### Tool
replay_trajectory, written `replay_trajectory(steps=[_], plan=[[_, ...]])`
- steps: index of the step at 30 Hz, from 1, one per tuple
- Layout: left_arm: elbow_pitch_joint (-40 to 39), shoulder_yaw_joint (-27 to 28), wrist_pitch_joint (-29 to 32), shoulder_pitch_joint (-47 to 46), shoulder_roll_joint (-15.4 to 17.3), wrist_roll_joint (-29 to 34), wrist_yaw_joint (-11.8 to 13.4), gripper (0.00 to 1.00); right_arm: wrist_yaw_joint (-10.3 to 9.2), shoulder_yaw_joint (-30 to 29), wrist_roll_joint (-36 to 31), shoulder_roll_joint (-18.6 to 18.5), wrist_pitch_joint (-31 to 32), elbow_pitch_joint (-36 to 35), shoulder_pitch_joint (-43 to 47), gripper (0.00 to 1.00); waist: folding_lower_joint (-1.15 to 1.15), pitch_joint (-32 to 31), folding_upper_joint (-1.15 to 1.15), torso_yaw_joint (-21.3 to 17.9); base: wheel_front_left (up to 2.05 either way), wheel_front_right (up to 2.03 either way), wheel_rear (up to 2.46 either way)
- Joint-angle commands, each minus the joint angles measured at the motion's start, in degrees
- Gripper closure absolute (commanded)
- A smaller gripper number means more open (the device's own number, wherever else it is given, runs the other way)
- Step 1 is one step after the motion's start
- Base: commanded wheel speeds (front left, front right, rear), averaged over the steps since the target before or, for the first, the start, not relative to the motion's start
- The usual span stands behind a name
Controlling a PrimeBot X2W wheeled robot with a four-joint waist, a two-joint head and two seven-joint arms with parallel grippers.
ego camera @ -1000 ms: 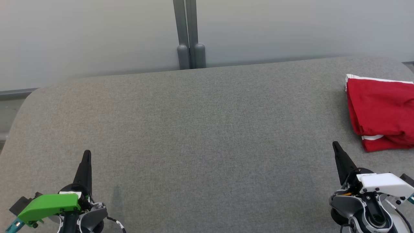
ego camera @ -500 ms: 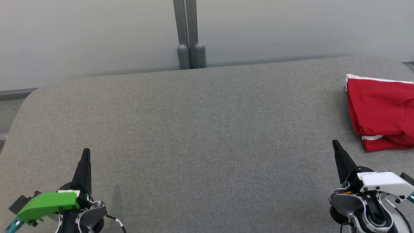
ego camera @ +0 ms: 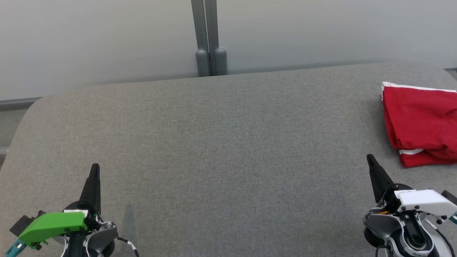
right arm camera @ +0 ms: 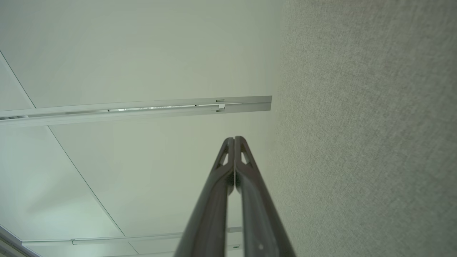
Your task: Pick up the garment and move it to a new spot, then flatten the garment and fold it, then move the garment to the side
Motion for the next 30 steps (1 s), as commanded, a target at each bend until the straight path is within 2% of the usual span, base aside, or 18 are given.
replay_trajectory(steps=[1,30], plan=[[0.1,0.2,0.0,-0.7,0.2,0.1,-0.4,1.00,0.04,-0.1,0.4,-0.3,0.2,0.1,-0.3,1.00,0.00,0.0,0.00,0.0,0.00,0.00,0.00],[0.1,0.3,0.1,-0.7,0.1,0.2,-0.4,1.00,0.04,-0.1,0.4,-0.3,0.2,0.1,-0.3,1.00,0.00,0.0,0.00,0.0,0.00,0.00,0.00]])
